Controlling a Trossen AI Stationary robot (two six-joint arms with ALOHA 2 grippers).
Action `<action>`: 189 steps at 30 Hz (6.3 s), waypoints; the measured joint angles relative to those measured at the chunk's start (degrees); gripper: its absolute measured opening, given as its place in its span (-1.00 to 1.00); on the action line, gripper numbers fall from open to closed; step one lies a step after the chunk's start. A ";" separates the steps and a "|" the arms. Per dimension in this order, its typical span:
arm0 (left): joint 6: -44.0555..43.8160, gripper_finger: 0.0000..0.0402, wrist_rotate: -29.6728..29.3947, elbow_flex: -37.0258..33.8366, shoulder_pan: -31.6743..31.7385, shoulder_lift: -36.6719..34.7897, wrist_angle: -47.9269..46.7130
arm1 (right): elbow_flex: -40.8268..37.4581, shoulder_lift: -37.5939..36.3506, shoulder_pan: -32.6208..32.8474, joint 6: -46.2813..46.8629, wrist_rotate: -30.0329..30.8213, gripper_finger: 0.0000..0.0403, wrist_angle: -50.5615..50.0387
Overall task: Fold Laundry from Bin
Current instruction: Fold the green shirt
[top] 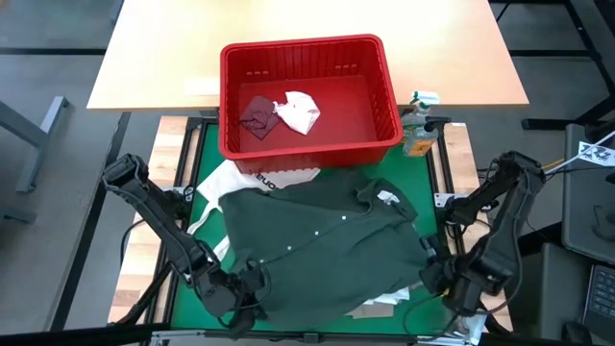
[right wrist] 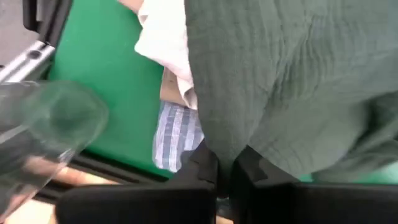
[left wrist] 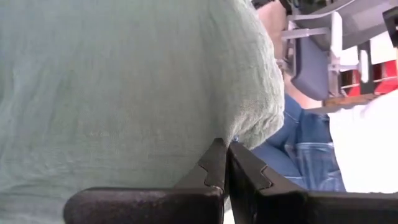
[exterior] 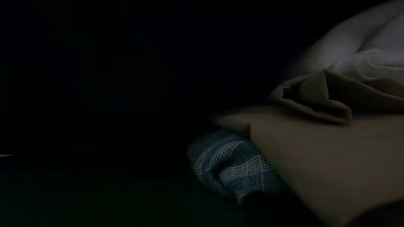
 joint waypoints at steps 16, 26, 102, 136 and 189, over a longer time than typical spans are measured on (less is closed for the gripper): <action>-2.28 -1.00 -5.98 0.04 -2.41 -1.96 3.10 | 7.06 -0.34 -9.17 -6.68 19.45 -0.93 -12.76; -13.26 -1.00 -1.62 0.04 -6.03 -2.10 4.65 | 7.06 -0.46 -22.58 -13.21 -2.25 -0.96 -12.92; -39.42 -0.94 -12.19 -0.02 -3.14 -2.03 -43.52 | 6.40 -3.21 -55.87 -31.44 8.97 -0.89 -10.85; -17.20 -0.22 -25.82 -4.26 -1.83 -0.98 -11.00 | 0.49 -5.29 -50.05 -18.77 -8.29 -0.08 -12.98; 8.36 -0.36 -8.58 -3.88 3.31 21.72 -4.06 | -16.58 -5.27 -35.61 -10.37 -4.49 -0.97 -4.39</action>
